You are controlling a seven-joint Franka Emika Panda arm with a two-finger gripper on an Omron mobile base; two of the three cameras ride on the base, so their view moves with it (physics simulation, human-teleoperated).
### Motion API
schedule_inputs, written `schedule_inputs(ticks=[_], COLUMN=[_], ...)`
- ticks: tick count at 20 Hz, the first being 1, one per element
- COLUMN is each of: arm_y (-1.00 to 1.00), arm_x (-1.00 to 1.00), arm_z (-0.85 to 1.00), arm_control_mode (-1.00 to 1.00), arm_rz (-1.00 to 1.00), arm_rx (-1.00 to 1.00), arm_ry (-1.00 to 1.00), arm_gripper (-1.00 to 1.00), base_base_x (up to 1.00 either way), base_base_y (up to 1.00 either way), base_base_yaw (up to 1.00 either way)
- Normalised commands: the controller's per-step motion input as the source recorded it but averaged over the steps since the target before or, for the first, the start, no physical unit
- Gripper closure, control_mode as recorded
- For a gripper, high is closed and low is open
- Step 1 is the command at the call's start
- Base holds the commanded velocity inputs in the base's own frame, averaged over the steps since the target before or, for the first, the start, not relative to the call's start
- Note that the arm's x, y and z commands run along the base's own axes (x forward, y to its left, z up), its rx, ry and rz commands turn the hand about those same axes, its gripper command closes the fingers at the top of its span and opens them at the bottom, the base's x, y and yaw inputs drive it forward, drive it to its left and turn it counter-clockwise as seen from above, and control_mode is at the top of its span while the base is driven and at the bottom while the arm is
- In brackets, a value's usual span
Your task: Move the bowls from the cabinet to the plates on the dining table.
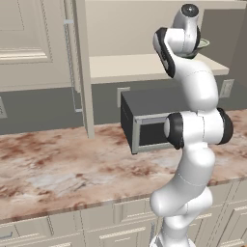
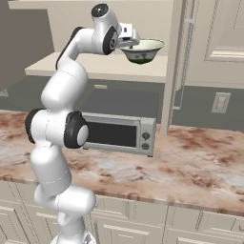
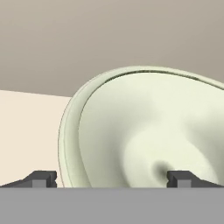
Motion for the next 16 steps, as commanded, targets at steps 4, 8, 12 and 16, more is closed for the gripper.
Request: schedule_inputs(ticks=[4,8,12,16], arm_y=[0.02,0.02,0.00,0.00], arm_x=[0.00,0.00,0.00,0.00], arm_z=[0.00,0.00,0.00,0.00], arm_control_mode=[-1.00,-1.00,-1.00,-1.00], arm_rz=[0.00,0.00,0.00,0.00], arm_rx=[0.00,0.00,0.00,0.00], arm_ry=[0.00,0.00,0.00,0.00], arm_gripper=[1.00,1.00,1.00,1.00], base_base_x=[0.00,0.00,0.00,0.00], base_base_y=[0.00,0.00,0.00,0.00], base_base_yaw=[0.00,0.00,0.00,0.00])
